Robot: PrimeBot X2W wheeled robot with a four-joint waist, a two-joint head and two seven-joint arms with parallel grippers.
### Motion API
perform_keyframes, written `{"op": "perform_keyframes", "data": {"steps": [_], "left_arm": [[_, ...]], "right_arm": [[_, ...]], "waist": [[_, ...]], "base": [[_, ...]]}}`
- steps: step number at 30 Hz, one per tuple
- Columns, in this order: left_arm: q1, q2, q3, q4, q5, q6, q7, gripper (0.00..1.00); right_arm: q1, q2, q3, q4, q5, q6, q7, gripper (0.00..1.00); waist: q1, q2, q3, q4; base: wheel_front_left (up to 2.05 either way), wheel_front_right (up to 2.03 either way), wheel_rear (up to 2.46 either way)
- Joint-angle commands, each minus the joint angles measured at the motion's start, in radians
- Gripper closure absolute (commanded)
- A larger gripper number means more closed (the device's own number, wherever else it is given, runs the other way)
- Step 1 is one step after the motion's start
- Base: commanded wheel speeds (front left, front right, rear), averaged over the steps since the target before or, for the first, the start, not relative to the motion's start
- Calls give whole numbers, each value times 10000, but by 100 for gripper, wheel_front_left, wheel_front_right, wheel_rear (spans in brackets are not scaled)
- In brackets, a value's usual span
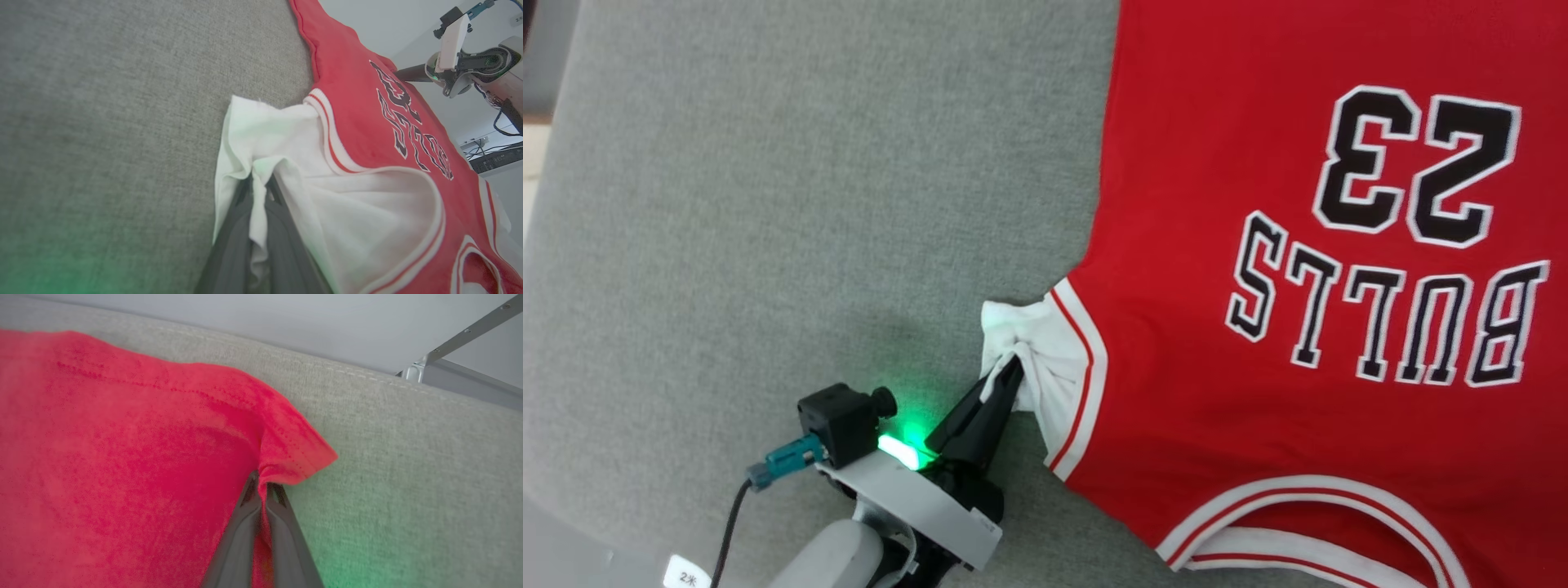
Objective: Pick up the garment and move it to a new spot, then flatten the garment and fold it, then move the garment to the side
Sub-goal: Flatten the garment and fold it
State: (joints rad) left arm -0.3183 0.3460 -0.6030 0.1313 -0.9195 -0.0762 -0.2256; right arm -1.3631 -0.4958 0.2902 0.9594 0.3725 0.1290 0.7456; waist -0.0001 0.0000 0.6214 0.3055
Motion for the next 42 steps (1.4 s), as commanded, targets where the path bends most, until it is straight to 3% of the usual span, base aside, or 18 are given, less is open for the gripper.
{"op": "perform_keyframes", "data": {"steps": [1,5,11,20,29,38,39,40,41,42], "left_arm": [[145,207,208,1065,-160,445,200,100],[167,360,264,1214,2,601,175,100],[296,625,363,1379,9,801,220,100],[716,889,489,1110,-127,1130,325,100],[1080,1208,689,898,-288,1358,381,100],[1149,1369,731,793,-303,1452,446,100],[1141,1378,727,783,-297,1448,457,100],[1124,1390,718,775,-292,1446,476,100],[1103,1401,712,772,-288,1445,485,100],[1077,1412,705,768,-279,1442,487,100]], "right_arm": [[1185,58,380,309,272,30,182,100],[2373,-203,1340,-663,1358,35,131,100],[4778,-1366,2628,-2946,3130,32,141,100],[8718,-2825,2828,-6413,4660,13,126,100],[12375,-2555,1942,-8766,4916,13,636,100],[13518,-1763,1388,-9382,4160,10,824,100],[13502,-1652,1220,-9364,4020,9,666,71],[13450,-1600,1111,-9395,3885,7,604,53],[13388,-1612,1009,-9498,3753,7,529,0],[13313,-1587,829,-9612,3713,3,428,0]], "waist": [[1,0,-585,-390],[1,0,-1329,-845],[1,0,-2370,-1591],[1,0,-3285,-2618],[1,0,-3488,-3419],[1,0,-3393,-3707],[1,0,-3385,-3721],[1,0,-3380,-3724],[1,0,-3374,-3720],[1,0,-3367,-3707]], "base": [[0,0,0],[0,0,0],[0,0,0],[0,0,0],[0,0,0],[0,0,0],[0,0,0],[0,0,0],[0,0,0],[0,0,0]]}}
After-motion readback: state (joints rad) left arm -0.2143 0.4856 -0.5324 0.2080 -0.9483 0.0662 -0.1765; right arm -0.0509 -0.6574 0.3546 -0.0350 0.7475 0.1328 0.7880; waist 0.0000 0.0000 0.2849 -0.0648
